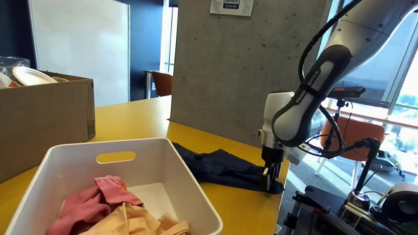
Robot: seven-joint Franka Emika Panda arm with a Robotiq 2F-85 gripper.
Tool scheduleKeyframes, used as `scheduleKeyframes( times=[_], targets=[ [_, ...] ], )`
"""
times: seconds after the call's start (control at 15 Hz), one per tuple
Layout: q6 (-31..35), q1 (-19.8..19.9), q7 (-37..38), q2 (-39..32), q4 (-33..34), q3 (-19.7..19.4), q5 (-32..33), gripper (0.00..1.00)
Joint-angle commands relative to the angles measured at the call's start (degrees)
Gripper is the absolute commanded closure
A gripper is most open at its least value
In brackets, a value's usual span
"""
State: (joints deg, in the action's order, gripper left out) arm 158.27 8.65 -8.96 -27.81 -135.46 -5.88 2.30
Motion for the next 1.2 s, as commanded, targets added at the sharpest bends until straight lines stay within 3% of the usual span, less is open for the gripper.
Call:
scheduleKeyframes(
  times=[0.0, 0.27, 0.47, 0.73, 1.13],
  targets=[
    [-0.07, -2.64, 3.54, 6.76, -8.86, -4.29, 4.24, 0.97],
    [3.98, -4.36, 8.38, 11.58, -12.96, -10.02, 8.52, 0.97],
    [5.18, -5.64, 13.22, 14.92, -11.86, -15.2, 13.02, 0.97],
    [5.2, -6.61, 20.75, 18.27, -7.52, -19.13, 19.83, 0.97],
    [3.27, -6.13, 27.76, 19.48, 3.6, -15.16, 22.02, 0.97]
  ],
)
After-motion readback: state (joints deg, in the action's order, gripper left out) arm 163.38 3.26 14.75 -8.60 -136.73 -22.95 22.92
